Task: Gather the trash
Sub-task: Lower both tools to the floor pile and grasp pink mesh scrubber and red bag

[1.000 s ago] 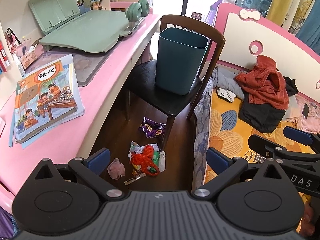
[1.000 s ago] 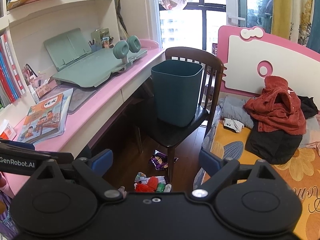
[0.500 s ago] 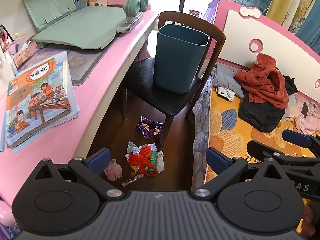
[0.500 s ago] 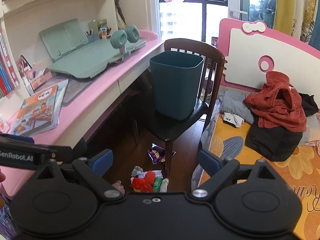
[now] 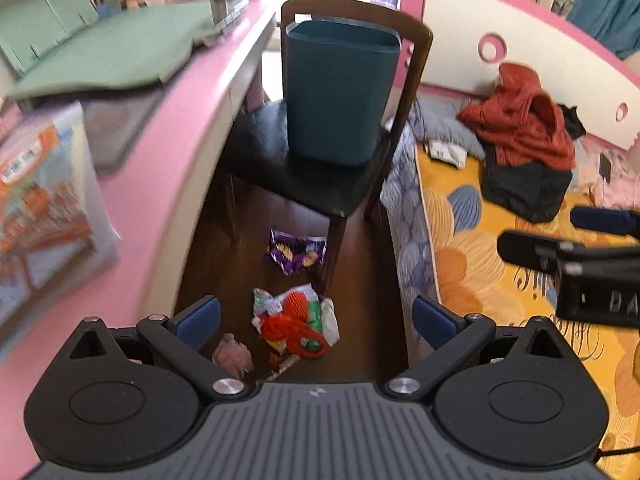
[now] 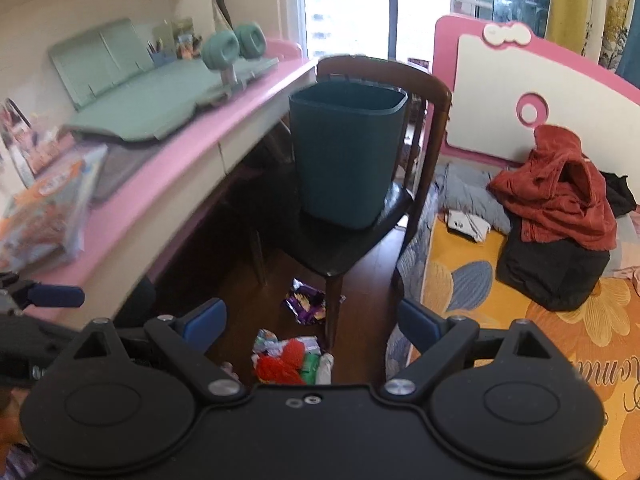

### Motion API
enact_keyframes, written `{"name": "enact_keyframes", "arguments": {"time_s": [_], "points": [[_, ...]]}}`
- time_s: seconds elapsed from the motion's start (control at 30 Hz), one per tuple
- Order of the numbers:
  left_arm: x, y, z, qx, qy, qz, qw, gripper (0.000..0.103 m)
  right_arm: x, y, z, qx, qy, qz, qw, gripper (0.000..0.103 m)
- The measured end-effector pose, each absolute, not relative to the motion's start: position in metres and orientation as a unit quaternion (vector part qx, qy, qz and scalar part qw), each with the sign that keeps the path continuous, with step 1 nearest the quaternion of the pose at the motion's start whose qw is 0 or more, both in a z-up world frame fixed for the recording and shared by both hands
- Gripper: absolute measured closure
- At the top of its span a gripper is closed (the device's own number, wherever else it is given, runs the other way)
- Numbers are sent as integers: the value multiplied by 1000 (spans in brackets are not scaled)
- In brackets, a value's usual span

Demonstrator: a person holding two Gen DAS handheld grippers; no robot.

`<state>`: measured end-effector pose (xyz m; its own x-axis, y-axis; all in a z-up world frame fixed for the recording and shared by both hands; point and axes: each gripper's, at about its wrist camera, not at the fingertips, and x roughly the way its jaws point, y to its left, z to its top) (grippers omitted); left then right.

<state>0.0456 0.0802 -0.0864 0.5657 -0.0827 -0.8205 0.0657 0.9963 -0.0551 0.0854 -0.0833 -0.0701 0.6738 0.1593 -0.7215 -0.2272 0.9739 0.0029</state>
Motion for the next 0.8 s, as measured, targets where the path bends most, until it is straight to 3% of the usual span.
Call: {"name": "enact_keyframes", "arguments": {"time_s": [0.27,0.47,0.8], "points": [[75,72,-189,3,530,-4,848,0,140,-85,-164,-78,452,137,878,10],[111,75,-300,15,570,42,820,0,189,-66,-276,-111,486,190,846,15],[153,128,-482,-68,620,169,763,1,257,-16,-465,-140,510,255,810,21]]}}
